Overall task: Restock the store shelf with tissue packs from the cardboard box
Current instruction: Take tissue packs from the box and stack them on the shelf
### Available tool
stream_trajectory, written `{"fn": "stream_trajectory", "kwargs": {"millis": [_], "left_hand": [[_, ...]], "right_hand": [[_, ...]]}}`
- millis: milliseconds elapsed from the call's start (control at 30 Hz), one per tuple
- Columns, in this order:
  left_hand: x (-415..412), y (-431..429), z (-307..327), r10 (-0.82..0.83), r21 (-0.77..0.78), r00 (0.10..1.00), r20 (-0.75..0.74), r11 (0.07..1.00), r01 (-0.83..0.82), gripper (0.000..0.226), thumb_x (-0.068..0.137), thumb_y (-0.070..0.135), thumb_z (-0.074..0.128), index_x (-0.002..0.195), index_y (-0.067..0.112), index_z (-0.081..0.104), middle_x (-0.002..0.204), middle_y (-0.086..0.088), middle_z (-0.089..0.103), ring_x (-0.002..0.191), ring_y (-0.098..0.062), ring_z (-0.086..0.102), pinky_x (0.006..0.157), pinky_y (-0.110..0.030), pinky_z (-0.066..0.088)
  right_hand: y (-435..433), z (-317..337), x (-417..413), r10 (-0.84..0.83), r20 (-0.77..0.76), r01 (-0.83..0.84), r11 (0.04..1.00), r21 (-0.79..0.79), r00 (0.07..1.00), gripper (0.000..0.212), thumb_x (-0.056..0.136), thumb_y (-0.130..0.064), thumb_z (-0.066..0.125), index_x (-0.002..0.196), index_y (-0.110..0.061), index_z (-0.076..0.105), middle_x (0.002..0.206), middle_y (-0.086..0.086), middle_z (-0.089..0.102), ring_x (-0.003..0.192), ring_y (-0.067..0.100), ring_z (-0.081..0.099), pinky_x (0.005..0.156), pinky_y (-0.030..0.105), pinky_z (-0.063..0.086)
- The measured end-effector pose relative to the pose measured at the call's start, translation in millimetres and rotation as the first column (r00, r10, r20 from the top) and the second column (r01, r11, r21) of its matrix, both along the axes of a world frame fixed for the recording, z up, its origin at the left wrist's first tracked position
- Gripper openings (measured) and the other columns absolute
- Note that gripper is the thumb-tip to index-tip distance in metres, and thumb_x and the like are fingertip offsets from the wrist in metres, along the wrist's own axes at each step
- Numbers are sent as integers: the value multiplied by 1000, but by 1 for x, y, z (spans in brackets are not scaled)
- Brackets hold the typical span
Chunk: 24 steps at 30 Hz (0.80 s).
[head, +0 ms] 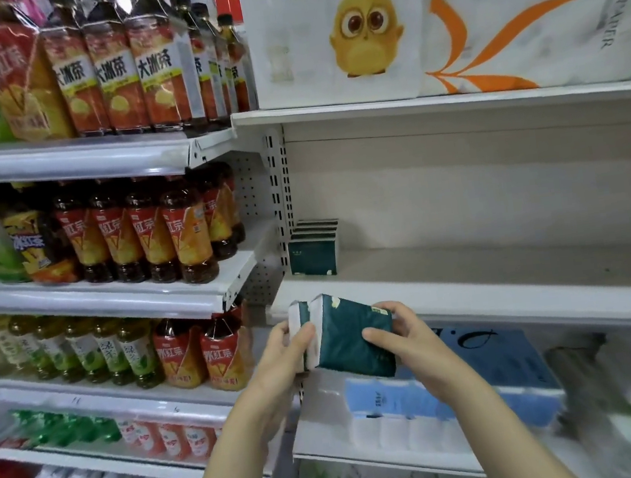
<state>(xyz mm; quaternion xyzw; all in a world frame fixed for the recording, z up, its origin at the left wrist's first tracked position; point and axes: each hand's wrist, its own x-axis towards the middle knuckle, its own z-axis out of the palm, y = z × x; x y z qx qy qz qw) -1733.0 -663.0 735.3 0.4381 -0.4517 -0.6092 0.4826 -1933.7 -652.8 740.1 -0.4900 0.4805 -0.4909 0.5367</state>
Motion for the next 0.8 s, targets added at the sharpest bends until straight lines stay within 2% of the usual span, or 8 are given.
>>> {"fn": "stream_trajectory", "kwargs": {"millis": [133, 300, 367, 433, 500, 600, 733, 800], "left_hand": [[4, -22, -1, 28, 12, 995, -95, 1000, -27, 31, 96, 32, 55, 120, 13, 56, 106, -13, 72, 101, -32, 66, 99, -55, 45], [14, -64, -6, 40, 9, 993, -114, 999, -39, 25, 97, 24, 54, 114, 7, 58, 112, -18, 69, 96, -26, 67, 87, -43, 49], [17, -83, -8, 30, -9, 992, -124, 999, -31, 21, 98, 18, 52, 119, 13, 58, 112, -13, 70, 98, -24, 68, 86, -40, 49], [19, -102, -6, 37, -23, 988, -147, 999, -41, 31, 98, 8, 50, 125, 25, 52, 111, -5, 71, 102, -23, 68, 85, -39, 53], [20, -118, -5, 30, -31, 985, -169, 999, -35, 42, 96, -1, 47, 124, 30, 50, 116, -6, 64, 107, -28, 66, 83, -41, 55], [24, -145, -7, 64, -75, 996, -68, 995, -69, 37, 91, -3, 53, 115, 25, 54, 119, -14, 59, 104, -29, 62, 87, -45, 51], [28, -180, -11, 134, -77, 989, 55, 989, -130, 20, 88, 13, 66, 100, 21, 53, 103, -9, 63, 87, -19, 59, 76, -33, 47], [29, -192, -15, 146, -42, 986, 83, 989, -143, 26, 85, 19, 70, 103, 17, 51, 105, -14, 62, 89, -22, 60, 83, -39, 50]], "right_hand": [[-19, -4, 2, -62, -47, 61, 998, -19, 997, 32, 82, -17, 76, 107, -12, 56, 104, 9, 69, 89, 19, 67, 74, 30, 55], [-55, -8, 5, -236, 56, 237, 971, -26, 970, 34, 78, -17, 79, 91, -13, 47, 92, 9, 63, 78, 21, 65, 66, 31, 51], [-72, -7, 6, -280, 141, 284, 959, -8, 950, 32, 81, -11, 76, 96, -14, 47, 97, 8, 65, 76, 20, 67, 65, 32, 52], [-88, -5, 7, -280, 187, 285, 958, -1, 942, 40, 83, -8, 74, 112, -19, 49, 105, 7, 68, 85, 24, 70, 73, 39, 55], [-103, -1, 9, -271, 225, 279, 960, -3, 936, 50, 84, -6, 72, 122, -26, 47, 108, 5, 69, 97, 28, 70, 82, 46, 56], [-129, 4, 16, -270, 253, 281, 960, -7, 929, 46, 86, -4, 68, 124, -23, 51, 111, 4, 70, 100, 29, 69, 88, 51, 55], [-160, 3, 21, -306, 333, 317, 948, 21, 892, 39, 87, -3, 66, 122, -16, 52, 114, 5, 68, 99, 28, 69, 88, 51, 55], [-171, -1, 21, -342, 357, 353, 935, 35, 869, 44, 87, -4, 66, 126, -15, 49, 118, 5, 67, 103, 27, 67, 89, 47, 55]]}}
